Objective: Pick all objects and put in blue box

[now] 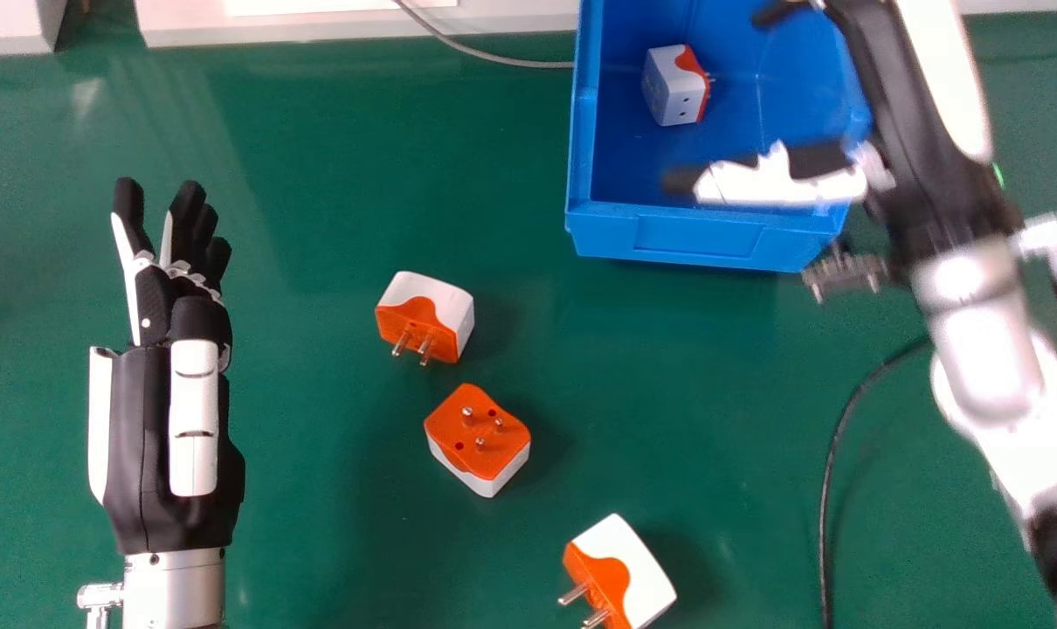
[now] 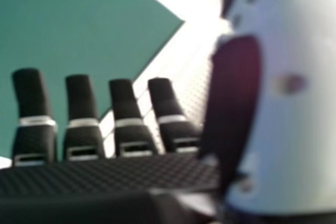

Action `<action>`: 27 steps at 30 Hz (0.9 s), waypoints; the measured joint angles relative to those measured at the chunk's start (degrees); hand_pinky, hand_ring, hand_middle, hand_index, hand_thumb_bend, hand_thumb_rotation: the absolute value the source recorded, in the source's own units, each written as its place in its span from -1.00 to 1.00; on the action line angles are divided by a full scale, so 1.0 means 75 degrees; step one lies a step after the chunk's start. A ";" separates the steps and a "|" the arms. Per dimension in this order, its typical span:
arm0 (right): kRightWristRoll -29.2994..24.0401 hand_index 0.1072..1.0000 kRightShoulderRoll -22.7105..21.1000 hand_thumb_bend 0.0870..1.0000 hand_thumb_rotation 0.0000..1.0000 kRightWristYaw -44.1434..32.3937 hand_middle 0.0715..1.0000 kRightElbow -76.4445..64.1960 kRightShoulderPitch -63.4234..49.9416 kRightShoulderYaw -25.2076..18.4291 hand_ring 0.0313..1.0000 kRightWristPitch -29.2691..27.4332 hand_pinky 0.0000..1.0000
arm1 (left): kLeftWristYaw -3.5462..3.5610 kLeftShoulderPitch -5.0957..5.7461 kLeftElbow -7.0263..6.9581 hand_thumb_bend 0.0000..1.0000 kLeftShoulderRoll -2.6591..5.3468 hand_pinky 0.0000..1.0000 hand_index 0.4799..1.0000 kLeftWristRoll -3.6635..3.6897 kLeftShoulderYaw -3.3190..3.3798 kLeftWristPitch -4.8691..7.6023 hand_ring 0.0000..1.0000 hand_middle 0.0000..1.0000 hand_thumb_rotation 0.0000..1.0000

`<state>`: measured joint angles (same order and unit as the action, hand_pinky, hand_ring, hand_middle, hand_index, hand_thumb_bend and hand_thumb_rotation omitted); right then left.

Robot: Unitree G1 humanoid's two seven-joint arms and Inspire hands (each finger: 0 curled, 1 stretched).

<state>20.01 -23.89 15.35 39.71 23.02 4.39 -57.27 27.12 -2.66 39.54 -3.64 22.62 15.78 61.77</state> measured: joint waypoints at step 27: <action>-0.0201 0.50 0.0564 0.66 -0.65 -0.1607 0.56 -0.1373 -0.3284 0.0274 0.44 -0.0121 0.28 | 0.0126 0.0010 -0.0153 0.14 0.0010 1.00 0.80 0.0058 -0.0007 -0.0196 0.97 0.96 0.75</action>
<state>18.50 -19.66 3.30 29.41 -1.61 6.44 -58.18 28.06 -2.59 38.39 -3.56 23.05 15.73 60.30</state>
